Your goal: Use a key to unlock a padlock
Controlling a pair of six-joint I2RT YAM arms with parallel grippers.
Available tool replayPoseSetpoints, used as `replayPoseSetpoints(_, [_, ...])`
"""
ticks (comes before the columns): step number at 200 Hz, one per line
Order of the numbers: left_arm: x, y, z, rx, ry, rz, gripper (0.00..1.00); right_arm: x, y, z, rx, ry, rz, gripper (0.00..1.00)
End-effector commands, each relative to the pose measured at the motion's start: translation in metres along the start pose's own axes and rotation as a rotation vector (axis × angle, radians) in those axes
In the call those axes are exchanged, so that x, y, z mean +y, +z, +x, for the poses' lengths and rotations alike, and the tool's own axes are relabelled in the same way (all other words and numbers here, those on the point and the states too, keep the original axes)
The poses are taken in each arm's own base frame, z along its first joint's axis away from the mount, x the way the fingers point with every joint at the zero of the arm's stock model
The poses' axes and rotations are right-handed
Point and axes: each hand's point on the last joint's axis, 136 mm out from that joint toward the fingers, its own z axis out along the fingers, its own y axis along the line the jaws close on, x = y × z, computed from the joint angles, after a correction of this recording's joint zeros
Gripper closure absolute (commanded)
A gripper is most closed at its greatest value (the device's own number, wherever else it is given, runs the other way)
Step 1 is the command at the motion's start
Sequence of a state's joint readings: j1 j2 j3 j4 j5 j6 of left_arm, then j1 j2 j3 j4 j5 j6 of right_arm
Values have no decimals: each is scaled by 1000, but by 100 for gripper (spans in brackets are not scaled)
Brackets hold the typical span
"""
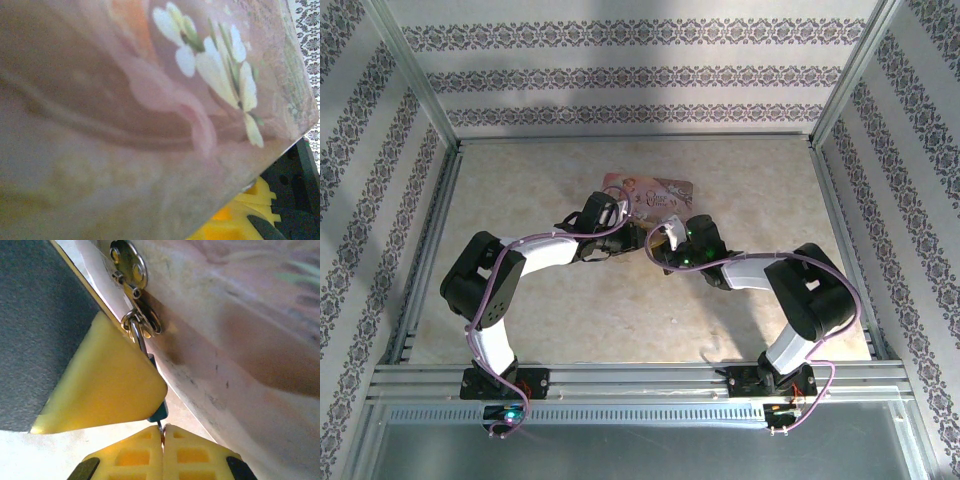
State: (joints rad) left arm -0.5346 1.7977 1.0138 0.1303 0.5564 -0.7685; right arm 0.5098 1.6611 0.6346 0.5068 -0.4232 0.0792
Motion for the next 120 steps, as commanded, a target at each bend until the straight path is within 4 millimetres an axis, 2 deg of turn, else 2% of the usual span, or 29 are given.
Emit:
replayPoseSetpoints(1, [-23,-4,11,57,16,79,79,11,-3,-54,-167,-83,-65,100])
replayPoseSetpoints(47, [-20,-3,11,52,10,72,79,19,-6,-64,-207,-72,-108,100])
replayPoseSetpoints(120, [-7,9,11,49,-20,71,79,10,0,-36,-153,-17,-67,100])
